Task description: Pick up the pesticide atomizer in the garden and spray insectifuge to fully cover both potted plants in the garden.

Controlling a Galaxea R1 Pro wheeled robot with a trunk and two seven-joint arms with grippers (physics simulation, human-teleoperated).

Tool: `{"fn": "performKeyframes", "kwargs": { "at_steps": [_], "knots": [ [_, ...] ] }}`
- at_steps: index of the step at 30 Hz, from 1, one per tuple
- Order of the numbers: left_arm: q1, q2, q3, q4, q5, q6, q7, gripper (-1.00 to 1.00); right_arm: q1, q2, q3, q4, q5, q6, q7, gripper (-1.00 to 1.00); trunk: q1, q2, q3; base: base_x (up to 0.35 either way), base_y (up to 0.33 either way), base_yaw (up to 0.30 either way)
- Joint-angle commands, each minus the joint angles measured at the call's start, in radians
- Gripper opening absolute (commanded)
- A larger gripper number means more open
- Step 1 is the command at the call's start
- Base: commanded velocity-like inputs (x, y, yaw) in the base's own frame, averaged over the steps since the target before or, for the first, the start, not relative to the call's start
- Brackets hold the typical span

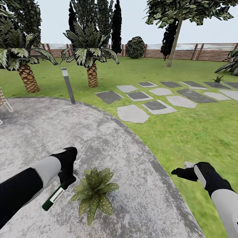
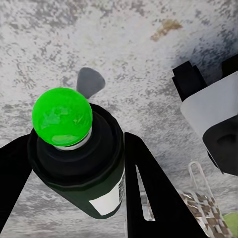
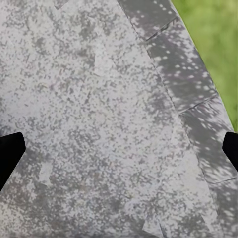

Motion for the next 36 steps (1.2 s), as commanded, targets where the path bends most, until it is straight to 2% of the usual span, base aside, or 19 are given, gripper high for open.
{"fn": "performKeyframes", "kwargs": {
  "at_steps": [1,9,14,27,32,36],
  "knots": [
    [0.000,0.001,0.002,-0.003,-0.011,0.007,-0.009,-1.00,0.000,0.000,-0.002,-0.001,-0.004,0.005,0.001,1.00,0.000,0.000,-0.001,0.000,0.000,0.005],
    [0.000,0.001,0.002,-0.003,-0.011,0.007,-0.009,-1.00,0.000,0.000,-0.002,-0.001,-0.004,0.005,0.001,1.00,0.000,0.000,-0.001,0.000,-0.003,0.223],
    [0.000,0.001,0.003,-0.003,-0.011,0.007,-0.009,-1.00,0.000,0.000,-0.002,-0.001,-0.004,0.005,0.001,1.00,0.000,0.000,-0.001,-0.058,-0.168,0.215],
    [-0.001,0.001,0.001,-0.003,-0.012,0.007,-0.011,-1.00,0.000,0.002,0.003,0.000,0.005,0.005,0.000,1.00,0.000,0.000,-0.001,-0.029,-0.049,0.008],
    [-0.020,0.002,0.001,-0.003,-0.012,0.006,-0.012,-1.00,0.000,0.002,0.004,-0.005,0.008,0.005,0.001,1.00,0.000,0.000,-0.001,0.000,0.000,0.000],
    [-0.046,0.004,0.002,-0.005,-0.009,0.006,-0.079,-1.00,0.000,0.002,0.004,-0.008,0.009,0.005,0.001,1.00,0.000,0.000,-0.001,-0.030,0.000,0.000]
  ]
}}
